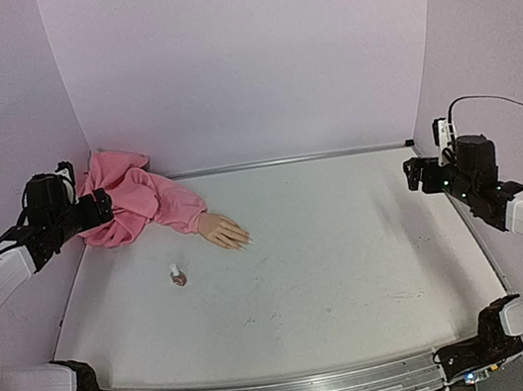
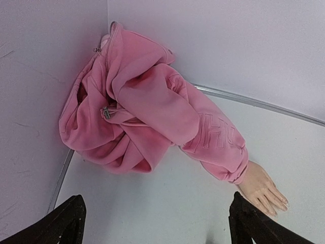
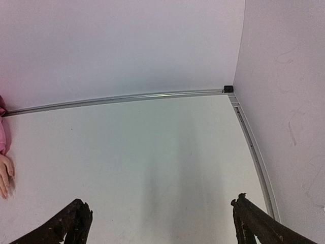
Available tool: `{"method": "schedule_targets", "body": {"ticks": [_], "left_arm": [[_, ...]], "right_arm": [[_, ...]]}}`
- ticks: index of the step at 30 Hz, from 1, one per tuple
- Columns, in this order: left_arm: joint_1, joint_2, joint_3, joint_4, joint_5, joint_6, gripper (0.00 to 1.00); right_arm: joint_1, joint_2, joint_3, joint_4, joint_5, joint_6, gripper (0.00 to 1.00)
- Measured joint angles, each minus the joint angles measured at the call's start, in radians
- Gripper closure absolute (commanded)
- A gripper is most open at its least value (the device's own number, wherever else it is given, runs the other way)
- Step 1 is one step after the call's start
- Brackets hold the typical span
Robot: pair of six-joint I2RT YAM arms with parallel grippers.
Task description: Paint the nails
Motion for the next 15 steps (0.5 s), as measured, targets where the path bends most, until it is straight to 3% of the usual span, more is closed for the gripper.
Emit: {"method": "schedule_targets", "body": {"ticks": [8, 15], "left_arm": [[0.01, -0.043, 0.0, -0.076, 0.132, -0.041, 0.01], [-0.013, -0.056, -0.007, -0.146, 0.297, -0.109, 0.01]], "right_arm": [[-0.029, 0.0, 0.0, 0.001, -0.002, 0.039, 0.02], [-0.058, 0.023, 0.003, 0.007, -0.106, 0.096, 0.02]]}}
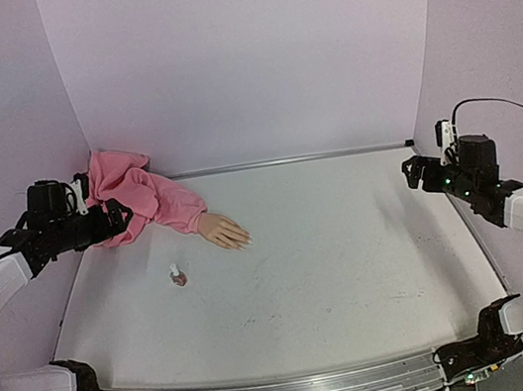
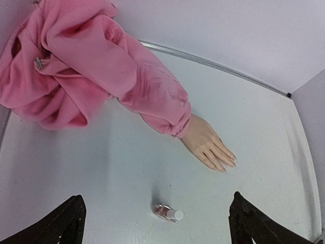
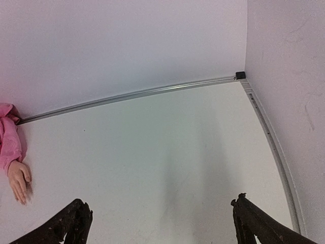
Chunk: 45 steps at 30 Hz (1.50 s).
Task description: Paint the nails
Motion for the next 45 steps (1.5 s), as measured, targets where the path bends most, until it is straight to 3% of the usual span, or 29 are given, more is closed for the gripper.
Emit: {"method": "schedule_targets", "body": {"ticks": [12, 23, 31, 37, 45], "left_arm": [[-0.183, 0.058, -0.008, -0.156, 0.09, -0.101, 0.02], [-0.378, 0.327, 0.068, -0.278, 0.002, -0.13, 0.21], [-0.402, 0.489, 0.205, -0.347, -0.124, -0.129, 0.42], [-0.402, 0.618, 0.319, -0.373, -0.186, -0.121, 0.45], [-0.402, 0.698, 0.354, -0.421, -0.227, -0.121, 0.62]], "right_arm": [[-0.019, 0.103, 0.019, 0.031, -0.274, 0.069, 0.02], [-0.021, 0.128, 0.053, 0.08, -0.425, 0.099, 0.02], [-0.021, 0.128, 0.065, 0.09, -0.475, 0.102, 0.02], [-0.02, 0.113, 0.067, 0.091, -0.483, 0.103, 0.02], [-0.02, 0.054, 0.069, 0.086, -0.486, 0.103, 0.02]]}}
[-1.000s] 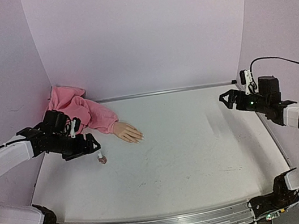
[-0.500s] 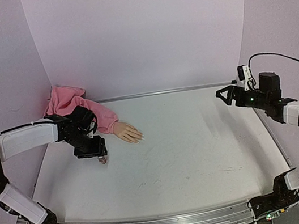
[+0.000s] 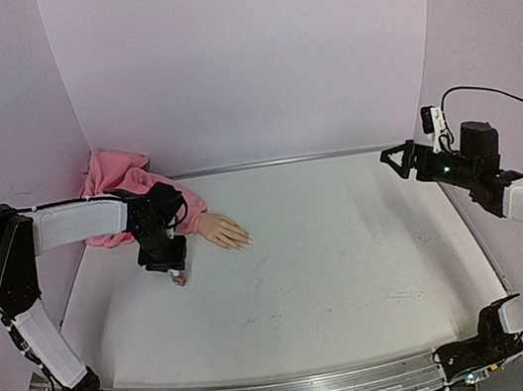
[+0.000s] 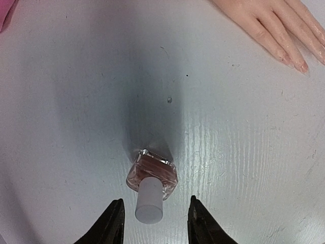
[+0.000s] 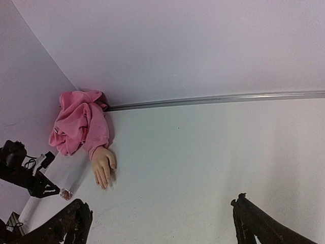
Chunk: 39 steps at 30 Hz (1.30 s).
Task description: Paint the nails
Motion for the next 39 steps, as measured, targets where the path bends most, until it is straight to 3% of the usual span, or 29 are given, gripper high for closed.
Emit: {"method": "schedule_targets", "body": {"ticks": [27, 33, 39], "left_arm": [[-0.001, 0.061, 0.022, -0.005, -0.008, 0.026, 0.95], [-0.001, 0.031, 0.019, -0.016, 0.088, 0.064, 1.0], [-0.003, -0.12, 0.013, -0.044, 0.26, 0.111, 1.0]], "right_arm": [[0.011, 0.041, 0.002, -0.015, 0.006, 0.008, 0.02], [0.086, 0.116, 0.016, -0.041, -0.01, 0.009, 0.02], [0.249, 0.166, 0.043, -0.047, -0.049, 0.006, 0.02]]}}
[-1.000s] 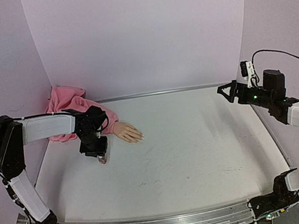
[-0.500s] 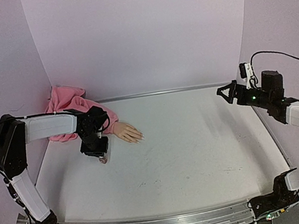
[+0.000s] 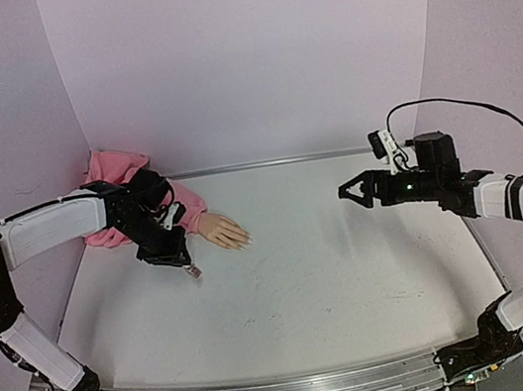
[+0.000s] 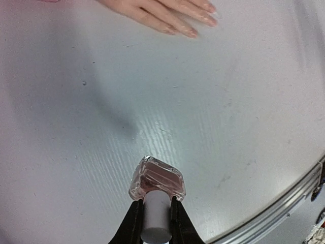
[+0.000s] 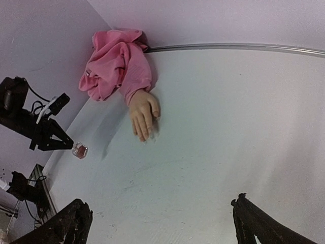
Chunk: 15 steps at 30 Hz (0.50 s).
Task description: Paint the nails
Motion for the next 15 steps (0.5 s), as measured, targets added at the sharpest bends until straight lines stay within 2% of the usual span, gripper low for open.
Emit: {"method": "schedule_targets", "body": {"ticks": [5, 8, 15], "left_arm": [[-0.026, -0.105, 0.003, 0.0, 0.141, -0.013, 1.0], [-0.086, -0.15, 0.004, 0.024, 0.21, 0.013, 1.0], [-0.203, -0.228, 0.024, 0.093, 0.383, 0.226, 1.0]], "right_arm": [[0.131, 0.079, 0.033, 0.048, -0.034, 0.005, 0.03], [0.19, 0.121, 0.039, 0.087, -0.074, 0.017, 0.05], [0.308, 0.206, 0.117, 0.132, -0.261, -0.036, 0.04]]}}
